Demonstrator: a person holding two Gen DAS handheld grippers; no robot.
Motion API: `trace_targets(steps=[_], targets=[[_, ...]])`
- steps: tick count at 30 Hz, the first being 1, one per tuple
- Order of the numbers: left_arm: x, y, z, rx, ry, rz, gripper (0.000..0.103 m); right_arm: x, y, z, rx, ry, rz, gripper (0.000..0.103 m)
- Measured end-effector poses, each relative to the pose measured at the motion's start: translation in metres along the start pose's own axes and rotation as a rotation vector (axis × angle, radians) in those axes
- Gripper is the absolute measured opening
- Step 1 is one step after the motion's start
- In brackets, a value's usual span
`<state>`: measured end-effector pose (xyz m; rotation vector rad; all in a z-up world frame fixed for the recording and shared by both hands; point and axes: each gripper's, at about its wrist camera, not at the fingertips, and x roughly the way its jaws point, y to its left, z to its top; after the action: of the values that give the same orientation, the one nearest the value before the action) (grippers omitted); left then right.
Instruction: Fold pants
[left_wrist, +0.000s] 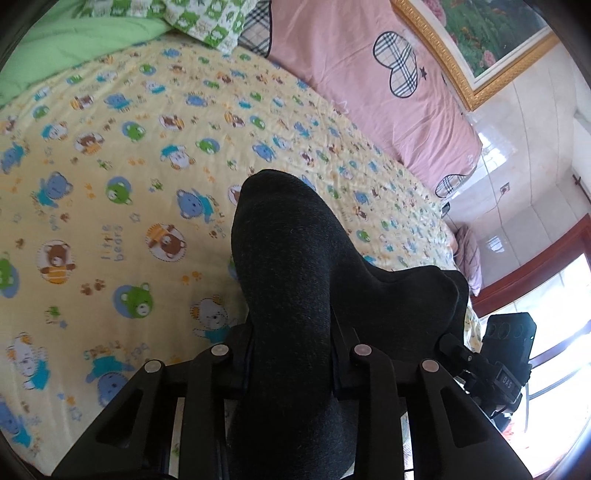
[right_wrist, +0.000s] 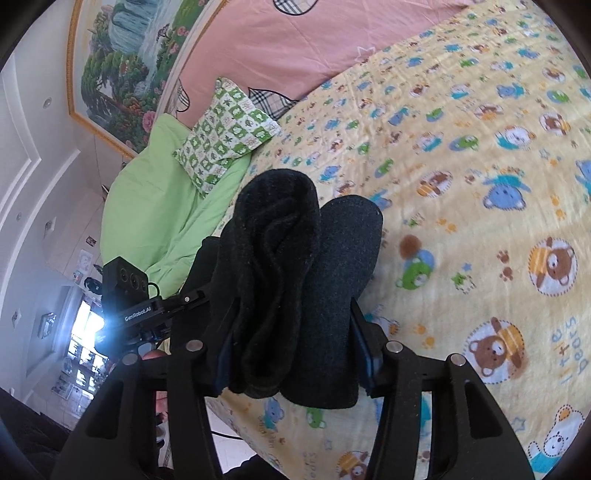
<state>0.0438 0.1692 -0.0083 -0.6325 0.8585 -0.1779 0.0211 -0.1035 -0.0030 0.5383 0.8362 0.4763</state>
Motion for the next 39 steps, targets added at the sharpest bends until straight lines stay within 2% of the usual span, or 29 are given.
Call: trace_targets(steps=[10, 20, 31, 39], targets=[[-0.055, 0.023, 0.011, -0.026, -0.119, 0.068, 0.029, 0.033, 0.035, 0.012, -0.065, 0.046, 0.066, 0.054], [-0.096, 0.068, 0.040, -0.085, -0.231, 0.157, 0.029, 0.101, 0.088, 0.051, -0.192, 0.087, 0.105, 0.054], [-0.091, 0.108, 0.082, -0.122, -0.279, 0.229, 0.029, 0.172, 0.108, 0.085, -0.232, 0.148, 0.111, 0.054], [-0.077, 0.125, 0.090, -0.151, -0.268, 0.249, 0.029, 0.201, 0.108, 0.096, -0.242, 0.184, 0.094, 0.054]])
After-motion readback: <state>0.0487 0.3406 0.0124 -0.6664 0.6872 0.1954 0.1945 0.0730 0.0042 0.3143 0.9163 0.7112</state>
